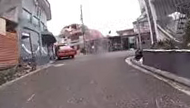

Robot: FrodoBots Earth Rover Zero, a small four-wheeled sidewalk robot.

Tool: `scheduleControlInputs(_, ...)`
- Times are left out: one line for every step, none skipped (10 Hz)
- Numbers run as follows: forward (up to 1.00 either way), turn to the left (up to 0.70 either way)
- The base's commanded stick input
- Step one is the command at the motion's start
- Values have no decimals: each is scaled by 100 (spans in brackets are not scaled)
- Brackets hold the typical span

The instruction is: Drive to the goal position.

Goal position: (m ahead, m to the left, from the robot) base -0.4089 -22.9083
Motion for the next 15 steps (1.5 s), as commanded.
scheduleControlInputs(70, -10)
scheduleControlInputs(70, 0)
scheduleControlInputs(70, 0)
scheduleControlInputs(70, 0)
scheduleControlInputs(70, 0)
scheduleControlInputs(70, 0)
scheduleControlInputs(70, 0)
scheduleControlInputs(70, 0)
scheduleControlInputs(70, 0)
scheduleControlInputs(70, 0)
scheduleControlInputs(70, 0)
scheduleControlInputs(70, 0)
scheduleControlInputs(70, 0)
scheduleControlInputs(70, 0)
scheduleControlInputs(70, -8)
